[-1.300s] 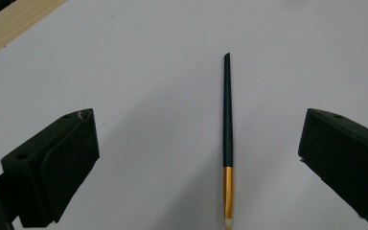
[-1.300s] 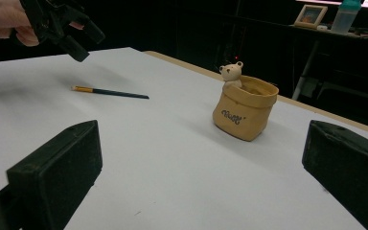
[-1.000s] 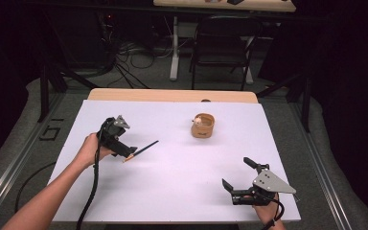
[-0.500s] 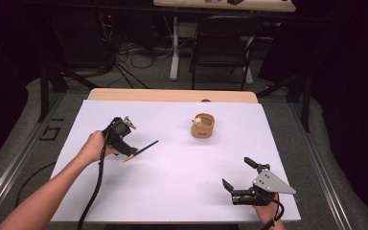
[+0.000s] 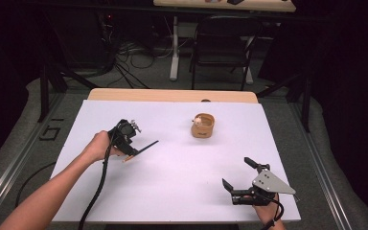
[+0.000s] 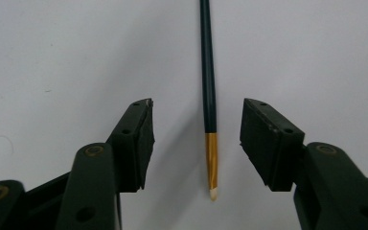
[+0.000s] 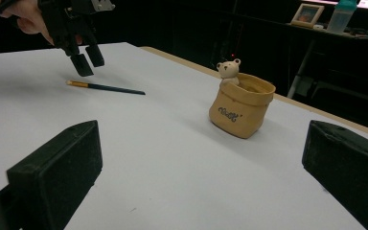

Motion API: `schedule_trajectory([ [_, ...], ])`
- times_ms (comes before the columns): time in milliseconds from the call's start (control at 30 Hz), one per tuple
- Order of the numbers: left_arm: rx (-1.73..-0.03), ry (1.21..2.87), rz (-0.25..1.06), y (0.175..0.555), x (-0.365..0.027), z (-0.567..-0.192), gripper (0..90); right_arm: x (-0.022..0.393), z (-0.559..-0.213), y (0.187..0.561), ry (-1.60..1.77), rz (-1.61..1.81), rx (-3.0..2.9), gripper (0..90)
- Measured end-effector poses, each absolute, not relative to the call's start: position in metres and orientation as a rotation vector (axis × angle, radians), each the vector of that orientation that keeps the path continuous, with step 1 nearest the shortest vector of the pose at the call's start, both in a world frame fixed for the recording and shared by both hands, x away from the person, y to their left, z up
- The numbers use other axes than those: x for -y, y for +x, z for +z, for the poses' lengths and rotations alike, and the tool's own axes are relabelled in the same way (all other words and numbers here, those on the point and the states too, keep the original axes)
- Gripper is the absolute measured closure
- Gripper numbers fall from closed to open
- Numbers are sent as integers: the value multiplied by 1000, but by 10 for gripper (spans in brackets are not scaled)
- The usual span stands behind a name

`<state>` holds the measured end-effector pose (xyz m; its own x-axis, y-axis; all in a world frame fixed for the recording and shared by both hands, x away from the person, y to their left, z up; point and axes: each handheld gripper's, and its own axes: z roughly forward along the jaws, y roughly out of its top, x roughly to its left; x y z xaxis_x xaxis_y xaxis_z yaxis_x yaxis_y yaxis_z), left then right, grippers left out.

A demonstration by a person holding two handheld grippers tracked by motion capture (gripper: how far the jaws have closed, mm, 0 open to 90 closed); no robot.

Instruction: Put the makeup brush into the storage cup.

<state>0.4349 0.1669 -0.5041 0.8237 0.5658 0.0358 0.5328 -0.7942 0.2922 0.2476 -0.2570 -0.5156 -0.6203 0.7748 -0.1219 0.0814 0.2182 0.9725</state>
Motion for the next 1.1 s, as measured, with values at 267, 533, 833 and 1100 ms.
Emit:
schedule_trajectory([
  [267, -845, 2753, 121, 438, -165, -510, 568, 257, -516, 248, 785, 1447, -1873, 0],
  [533, -859, 2793, 34, 444, -164, -519, 670, 256, -516, 248, 785, 1444, -1876, 0],
  [833, -880, 2821, 6, 447, -161, -525, 768, 256, -516, 248, 782, 1444, -1880, 0],
  [1100, -897, 2825, 17, 447, -160, -525, 787, 256, -516, 248, 782, 1444, -1882, 0],
])
